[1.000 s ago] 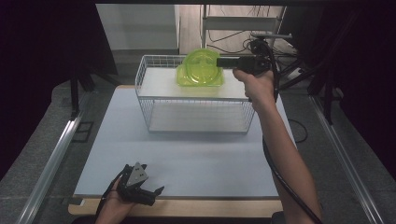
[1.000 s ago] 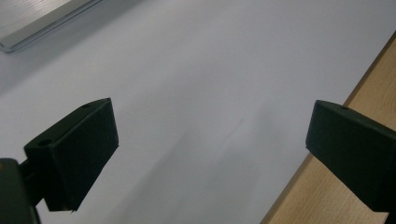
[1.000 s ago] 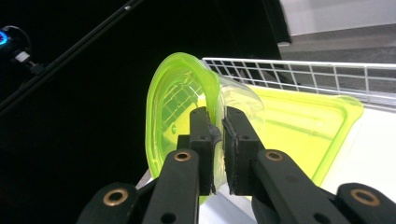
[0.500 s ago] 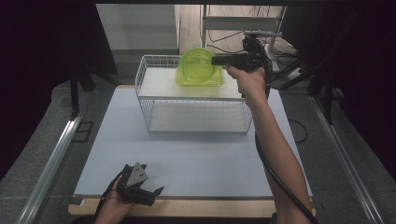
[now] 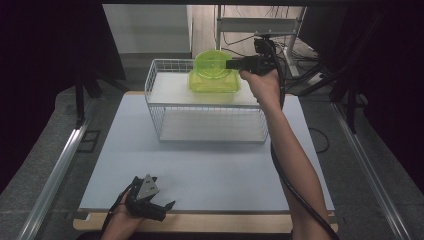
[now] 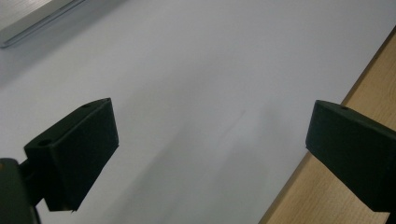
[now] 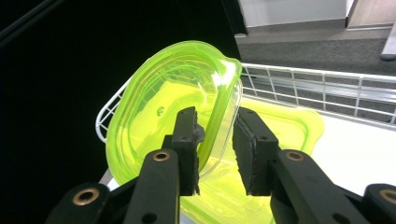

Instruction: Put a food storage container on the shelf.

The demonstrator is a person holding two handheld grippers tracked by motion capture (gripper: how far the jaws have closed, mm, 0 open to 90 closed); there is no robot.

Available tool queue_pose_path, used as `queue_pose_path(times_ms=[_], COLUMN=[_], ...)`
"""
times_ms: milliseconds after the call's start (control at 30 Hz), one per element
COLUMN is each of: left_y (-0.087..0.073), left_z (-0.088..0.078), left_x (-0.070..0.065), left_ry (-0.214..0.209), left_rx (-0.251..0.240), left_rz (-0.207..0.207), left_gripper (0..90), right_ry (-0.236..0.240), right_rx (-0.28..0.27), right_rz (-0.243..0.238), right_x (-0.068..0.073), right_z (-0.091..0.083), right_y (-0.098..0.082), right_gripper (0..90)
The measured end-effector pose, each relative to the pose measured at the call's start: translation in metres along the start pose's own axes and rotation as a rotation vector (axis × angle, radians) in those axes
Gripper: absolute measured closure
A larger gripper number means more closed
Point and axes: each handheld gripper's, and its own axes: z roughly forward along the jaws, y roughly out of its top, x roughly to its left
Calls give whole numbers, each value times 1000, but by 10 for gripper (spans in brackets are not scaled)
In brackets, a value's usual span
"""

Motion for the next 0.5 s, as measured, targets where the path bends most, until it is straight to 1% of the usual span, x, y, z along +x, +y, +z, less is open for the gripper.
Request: queue_pose_path(times_ms=[167,200,267,333,500], left_y=[0,0,0,0,0], left_z=[0,1,1,1,1], left_x=[0,-1,-1,-1,-1], left_ry=[-1,-2,-2,-2,-1], left_rx=[4,4,5,6,8], left_rz=[3,3,4,5,6], left_gripper=[23,23,23,23,23], right_ry=[-8,-26,-45,-37,-49], right_rx=[-5,-6,-7,-11,-12], right_rz=[4,-9,-21,-17,-35], right_x=[-1,-1,0,-1,1], right_z=[2,2,2,2,2], right_y=[1,1,1,1,1], right_gripper=[647,641,622,618,579])
